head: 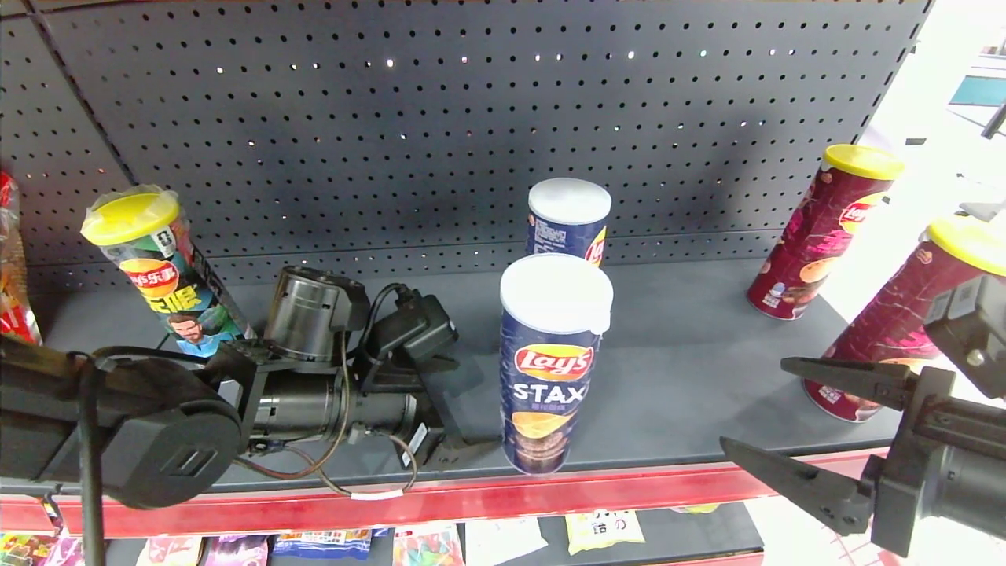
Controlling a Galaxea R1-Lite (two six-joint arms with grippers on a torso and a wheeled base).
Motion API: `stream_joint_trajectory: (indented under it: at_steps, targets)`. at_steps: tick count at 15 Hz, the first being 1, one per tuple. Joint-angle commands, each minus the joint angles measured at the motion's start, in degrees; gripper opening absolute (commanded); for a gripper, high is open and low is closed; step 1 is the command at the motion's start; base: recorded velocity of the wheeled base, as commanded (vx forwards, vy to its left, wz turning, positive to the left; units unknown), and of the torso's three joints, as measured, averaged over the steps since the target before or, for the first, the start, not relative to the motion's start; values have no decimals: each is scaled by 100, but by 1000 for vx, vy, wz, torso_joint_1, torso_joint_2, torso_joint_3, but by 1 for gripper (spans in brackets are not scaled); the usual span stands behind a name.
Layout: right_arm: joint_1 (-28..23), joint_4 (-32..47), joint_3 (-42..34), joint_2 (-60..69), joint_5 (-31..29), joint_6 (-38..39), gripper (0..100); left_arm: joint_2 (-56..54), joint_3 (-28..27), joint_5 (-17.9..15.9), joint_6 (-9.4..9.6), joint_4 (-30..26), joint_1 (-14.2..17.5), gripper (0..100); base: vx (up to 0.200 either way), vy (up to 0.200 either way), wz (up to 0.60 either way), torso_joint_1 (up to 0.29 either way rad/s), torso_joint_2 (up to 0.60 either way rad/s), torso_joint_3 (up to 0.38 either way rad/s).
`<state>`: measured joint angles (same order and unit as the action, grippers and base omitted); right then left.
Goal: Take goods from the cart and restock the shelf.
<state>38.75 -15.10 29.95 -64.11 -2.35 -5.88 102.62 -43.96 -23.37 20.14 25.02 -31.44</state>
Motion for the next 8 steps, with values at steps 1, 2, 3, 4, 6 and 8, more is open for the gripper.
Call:
stream_joint_trajectory:
  at_steps: [1, 2, 3, 4, 6, 8]
  targets:
    - [1, -1, 2, -31, -2, -1, 100, 56, -25, -1, -1, 3, -46, 100, 0, 0, 0, 0, 0, 0]
    - [1, -1, 2, -40, -2, -1, 100, 65, -34, 8, -1, 3, -82, 100, 0, 0, 0, 0, 0, 0]
    - [1, -1, 2, -40, -2, -1, 100, 91, -69, 8, -1, 3, -82, 100, 0, 0, 0, 0, 0, 0]
    - [1, -1, 2, -40, -2, -1, 100, 100, -86, 25, -1, 3, -90, 100, 0, 0, 0, 0, 0, 0]
    - [1, -1, 2, -49, -2, -1, 100, 135, -139, 34, -1, 3, -90, 100, 0, 0, 0, 0, 0, 0]
    - [1, -1, 2, -49, -2, -1, 100, 153, -183, 34, -1, 3, -90, 100, 0, 0, 0, 0, 0, 0]
